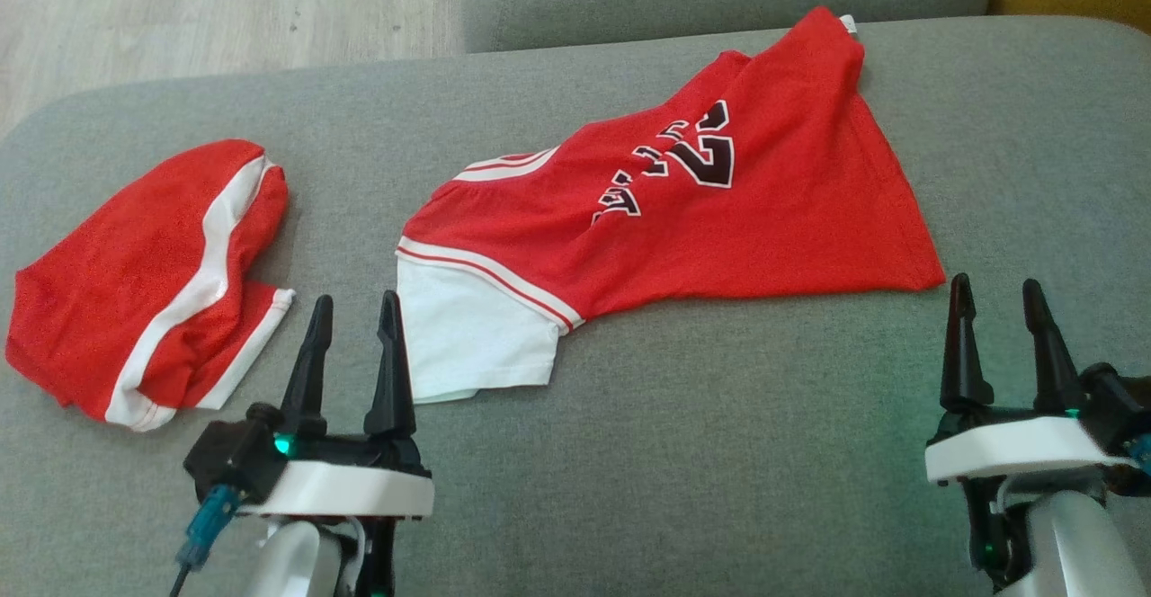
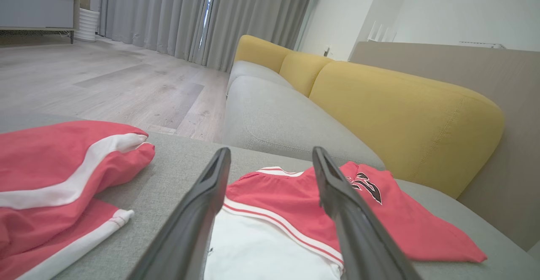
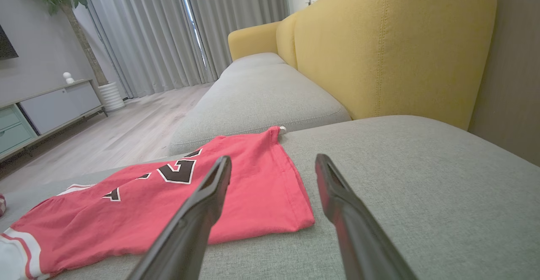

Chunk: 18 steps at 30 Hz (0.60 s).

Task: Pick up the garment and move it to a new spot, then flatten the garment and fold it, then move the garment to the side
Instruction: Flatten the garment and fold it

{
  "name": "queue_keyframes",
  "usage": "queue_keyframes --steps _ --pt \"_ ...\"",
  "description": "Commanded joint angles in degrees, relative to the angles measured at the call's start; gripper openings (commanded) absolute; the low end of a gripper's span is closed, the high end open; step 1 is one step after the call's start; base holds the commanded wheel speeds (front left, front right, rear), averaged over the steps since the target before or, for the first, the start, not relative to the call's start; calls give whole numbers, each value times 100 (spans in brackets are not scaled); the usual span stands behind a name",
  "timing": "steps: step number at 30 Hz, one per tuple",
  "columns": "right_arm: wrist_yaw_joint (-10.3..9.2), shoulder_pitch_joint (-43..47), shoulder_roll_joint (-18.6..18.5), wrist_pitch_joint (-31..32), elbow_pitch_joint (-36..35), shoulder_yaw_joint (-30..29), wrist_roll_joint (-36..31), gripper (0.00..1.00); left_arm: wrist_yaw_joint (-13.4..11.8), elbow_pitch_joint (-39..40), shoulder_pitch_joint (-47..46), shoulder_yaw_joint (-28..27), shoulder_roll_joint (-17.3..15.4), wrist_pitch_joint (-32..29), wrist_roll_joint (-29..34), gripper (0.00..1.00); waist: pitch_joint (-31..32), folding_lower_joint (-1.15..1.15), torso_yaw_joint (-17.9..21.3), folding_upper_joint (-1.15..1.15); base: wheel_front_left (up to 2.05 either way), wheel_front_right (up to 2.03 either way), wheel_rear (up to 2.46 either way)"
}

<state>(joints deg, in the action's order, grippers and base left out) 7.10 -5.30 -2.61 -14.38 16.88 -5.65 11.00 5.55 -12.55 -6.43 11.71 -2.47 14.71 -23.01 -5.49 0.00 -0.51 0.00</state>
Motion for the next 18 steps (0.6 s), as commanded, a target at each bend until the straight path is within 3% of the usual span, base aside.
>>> queue_keyframes --steps 1,7,18 --pt "39 -194 -27 -62 -248 123 -49 100 -9 145 -113 -122 -41 29 95 100 -40 0 16 0 0 0 0" --pt "39 -270 -27 -62 -332 70 -64 100 -96 -311 -258 63 -41 29 270 100 -160 0 41 0 0 0 0" --pt "39 -319 -27 -62 -383 149 -57 100 -870 -1853 -863 66 -79 -201 682 100 -358 0 192 0 0 0 0"
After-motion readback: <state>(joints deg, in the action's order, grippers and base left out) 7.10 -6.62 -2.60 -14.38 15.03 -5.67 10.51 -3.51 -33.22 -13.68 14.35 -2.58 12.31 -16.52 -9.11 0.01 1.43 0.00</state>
